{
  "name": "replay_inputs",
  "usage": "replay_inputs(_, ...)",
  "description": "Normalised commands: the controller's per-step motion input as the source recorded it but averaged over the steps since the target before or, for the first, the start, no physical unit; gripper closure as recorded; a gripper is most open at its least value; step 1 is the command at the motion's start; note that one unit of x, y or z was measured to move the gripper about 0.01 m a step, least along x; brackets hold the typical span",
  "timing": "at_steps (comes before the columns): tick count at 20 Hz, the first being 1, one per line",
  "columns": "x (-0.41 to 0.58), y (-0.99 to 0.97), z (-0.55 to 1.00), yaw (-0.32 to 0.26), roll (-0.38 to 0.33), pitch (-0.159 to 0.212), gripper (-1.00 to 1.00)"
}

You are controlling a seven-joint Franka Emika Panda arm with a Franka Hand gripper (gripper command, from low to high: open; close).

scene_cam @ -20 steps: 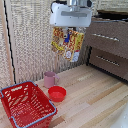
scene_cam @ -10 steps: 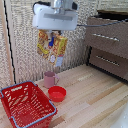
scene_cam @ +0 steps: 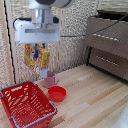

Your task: Meticulously direct the gripper system near the nourishment stick. Grapple the nourishment stick firmly with the gripper system. Progress with the gripper system grasping the stick toward the storage box. Tenderly permit the nourishment stick to descend into the box.

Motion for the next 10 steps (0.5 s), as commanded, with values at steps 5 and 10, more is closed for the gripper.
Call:
replay_inputs(5,0.001,0.61,-0.26,0.05,-0.061,0.115,1.0)
replay_inputs(10,0.0,0.4,-0.23,0.066,-0.029,0.094,-1.0)
